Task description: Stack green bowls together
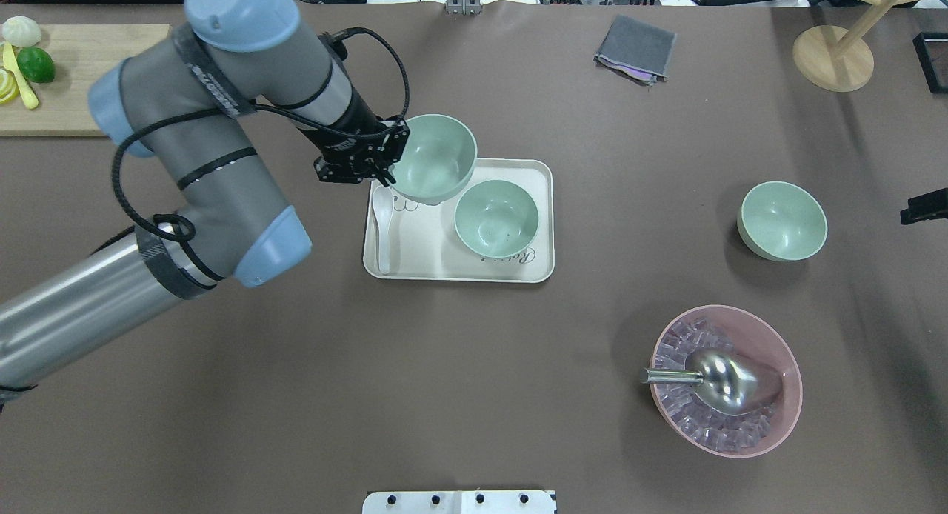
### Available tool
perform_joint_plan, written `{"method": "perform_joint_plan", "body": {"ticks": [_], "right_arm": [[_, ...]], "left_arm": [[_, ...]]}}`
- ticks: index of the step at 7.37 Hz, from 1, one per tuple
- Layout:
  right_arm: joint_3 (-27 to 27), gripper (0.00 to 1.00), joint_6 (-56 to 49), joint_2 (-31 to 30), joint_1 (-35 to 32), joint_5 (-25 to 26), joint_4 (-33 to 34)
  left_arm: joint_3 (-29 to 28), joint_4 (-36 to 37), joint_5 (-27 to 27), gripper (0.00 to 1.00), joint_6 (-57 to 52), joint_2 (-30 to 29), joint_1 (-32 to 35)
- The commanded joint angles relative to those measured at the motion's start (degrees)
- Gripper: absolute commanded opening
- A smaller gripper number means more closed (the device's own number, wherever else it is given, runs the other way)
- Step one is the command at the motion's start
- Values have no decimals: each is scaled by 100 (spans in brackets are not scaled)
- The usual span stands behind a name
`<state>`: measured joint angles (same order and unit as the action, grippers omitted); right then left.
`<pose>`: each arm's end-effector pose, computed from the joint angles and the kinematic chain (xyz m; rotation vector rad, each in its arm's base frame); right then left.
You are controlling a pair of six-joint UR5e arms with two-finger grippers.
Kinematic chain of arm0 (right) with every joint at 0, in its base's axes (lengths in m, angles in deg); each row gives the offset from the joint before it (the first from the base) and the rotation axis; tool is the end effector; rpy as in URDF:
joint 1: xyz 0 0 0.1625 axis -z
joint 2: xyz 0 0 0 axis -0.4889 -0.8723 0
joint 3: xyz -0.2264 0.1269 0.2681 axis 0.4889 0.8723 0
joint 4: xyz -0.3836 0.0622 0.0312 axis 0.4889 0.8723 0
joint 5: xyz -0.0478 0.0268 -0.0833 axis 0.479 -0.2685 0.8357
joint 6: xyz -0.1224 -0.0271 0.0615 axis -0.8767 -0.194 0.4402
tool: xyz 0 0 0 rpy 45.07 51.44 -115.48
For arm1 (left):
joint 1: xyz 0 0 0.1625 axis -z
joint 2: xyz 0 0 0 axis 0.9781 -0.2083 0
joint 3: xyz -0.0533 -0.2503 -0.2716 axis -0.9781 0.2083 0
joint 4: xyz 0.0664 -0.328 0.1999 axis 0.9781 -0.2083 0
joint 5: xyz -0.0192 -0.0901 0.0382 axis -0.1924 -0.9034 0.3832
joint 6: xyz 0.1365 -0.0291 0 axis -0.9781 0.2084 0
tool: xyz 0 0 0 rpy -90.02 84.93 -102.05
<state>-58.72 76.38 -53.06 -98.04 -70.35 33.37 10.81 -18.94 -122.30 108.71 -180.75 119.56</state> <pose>-0.1114 -0.4412 0.5796 0.1478 -0.7408 0.1180 0.4655 -0.4915 0.1646 -0.1810 1.0304 -0.4182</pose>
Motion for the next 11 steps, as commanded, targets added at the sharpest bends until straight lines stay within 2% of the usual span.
{"method": "perform_joint_plan", "body": {"ticks": [1, 4, 11], "right_arm": [[0, 100, 0, 3, -5, -3, 0], [0, 100, 0, 3, -4, -3, 9], [0, 100, 0, 3, 4, 6, 9]], "left_arm": [[-435, -5, 669, 0, 463, -515, -553], [-805, -66, 769, 0, 455, -648, -660], [-911, -102, 945, 0, 455, -640, -836]]}}
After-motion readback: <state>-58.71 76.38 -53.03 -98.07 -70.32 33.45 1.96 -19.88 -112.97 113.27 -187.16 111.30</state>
